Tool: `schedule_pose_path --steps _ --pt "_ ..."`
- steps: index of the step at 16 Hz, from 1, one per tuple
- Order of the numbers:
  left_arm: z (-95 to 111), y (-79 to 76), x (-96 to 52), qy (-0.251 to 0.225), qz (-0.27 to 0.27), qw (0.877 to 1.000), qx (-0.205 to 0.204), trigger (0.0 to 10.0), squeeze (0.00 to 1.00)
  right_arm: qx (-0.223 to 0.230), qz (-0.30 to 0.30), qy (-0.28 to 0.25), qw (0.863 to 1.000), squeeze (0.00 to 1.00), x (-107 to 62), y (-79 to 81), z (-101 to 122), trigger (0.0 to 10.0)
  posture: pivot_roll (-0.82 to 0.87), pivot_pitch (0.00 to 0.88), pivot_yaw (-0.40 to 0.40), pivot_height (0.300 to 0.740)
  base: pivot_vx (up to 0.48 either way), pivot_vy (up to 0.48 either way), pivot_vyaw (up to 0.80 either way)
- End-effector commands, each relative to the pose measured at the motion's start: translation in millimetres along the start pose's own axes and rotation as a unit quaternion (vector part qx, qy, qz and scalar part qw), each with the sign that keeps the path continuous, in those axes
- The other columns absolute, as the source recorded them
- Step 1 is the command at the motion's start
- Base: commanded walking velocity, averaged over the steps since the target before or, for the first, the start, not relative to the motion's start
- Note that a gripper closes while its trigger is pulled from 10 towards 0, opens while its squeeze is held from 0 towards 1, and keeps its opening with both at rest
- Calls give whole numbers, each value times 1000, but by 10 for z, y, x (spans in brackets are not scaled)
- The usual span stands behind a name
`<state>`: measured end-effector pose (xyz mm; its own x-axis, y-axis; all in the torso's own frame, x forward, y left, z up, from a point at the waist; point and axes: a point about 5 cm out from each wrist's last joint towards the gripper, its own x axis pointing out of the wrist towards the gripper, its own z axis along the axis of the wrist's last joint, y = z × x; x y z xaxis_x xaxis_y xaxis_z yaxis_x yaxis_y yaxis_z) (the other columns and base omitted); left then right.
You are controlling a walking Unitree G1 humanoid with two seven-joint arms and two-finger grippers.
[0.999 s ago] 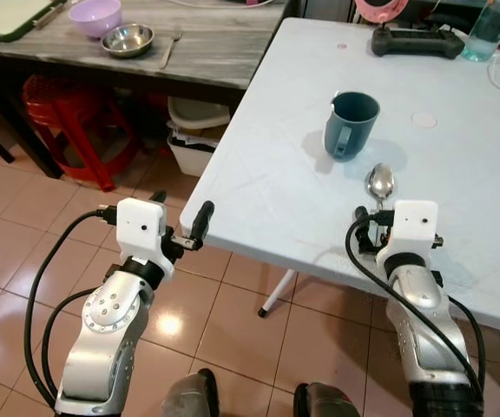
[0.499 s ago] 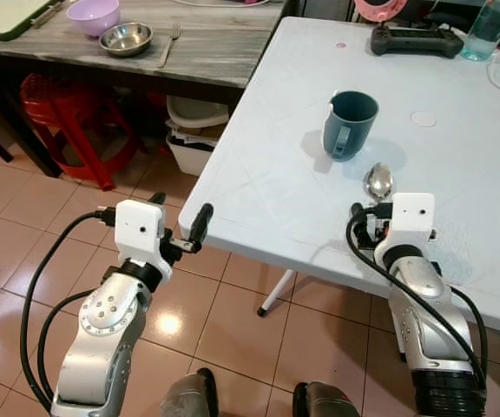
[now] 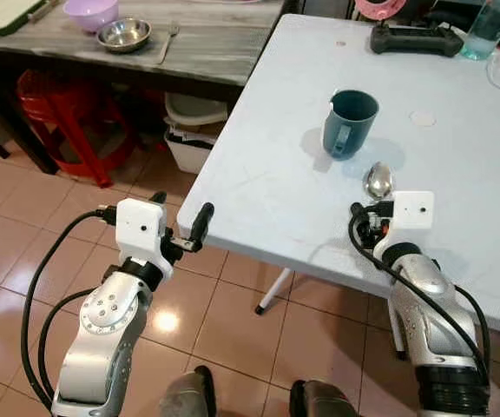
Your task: Setting the table
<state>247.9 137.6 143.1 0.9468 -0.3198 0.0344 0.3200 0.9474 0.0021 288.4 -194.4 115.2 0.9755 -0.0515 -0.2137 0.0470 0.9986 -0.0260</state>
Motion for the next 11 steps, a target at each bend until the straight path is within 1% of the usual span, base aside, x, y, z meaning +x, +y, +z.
schedule_pose_path --steps 1,3,5,7,9,11 --pt "3 7 -12 4 -3 1000 3 10000 0 25 -23 95 995 0 -43 -78 -380 0 13 197 72 740 0 0 0" --pt "-1 16 -29 4 -1 1000 4 10000 0 32 -34 98 994 0 -57 -96 -393 0 14 198 74 740 0 0 0" --pt "-2 13 -40 6 -2 1000 4 10000 0 45 -33 104 993 0 -79 -83 -437 0 16 195 76 740 0 0 0" --pt "0 10 -42 6 -5 1000 6 10000 0 74 -32 125 989 0 -93 -73 -513 0 16 192 83 740 0 0 0" --pt "-1 11 -43 7 -8 1000 8 10000 0 90 -31 143 985 0 -103 -64 -560 0 15 189 86 740 0 0 0" --pt "-4 11 -44 8 -8 1000 8 10000 0 83 -28 151 985 0 -114 -64 -583 0 14 186 85 740 0 0 0"
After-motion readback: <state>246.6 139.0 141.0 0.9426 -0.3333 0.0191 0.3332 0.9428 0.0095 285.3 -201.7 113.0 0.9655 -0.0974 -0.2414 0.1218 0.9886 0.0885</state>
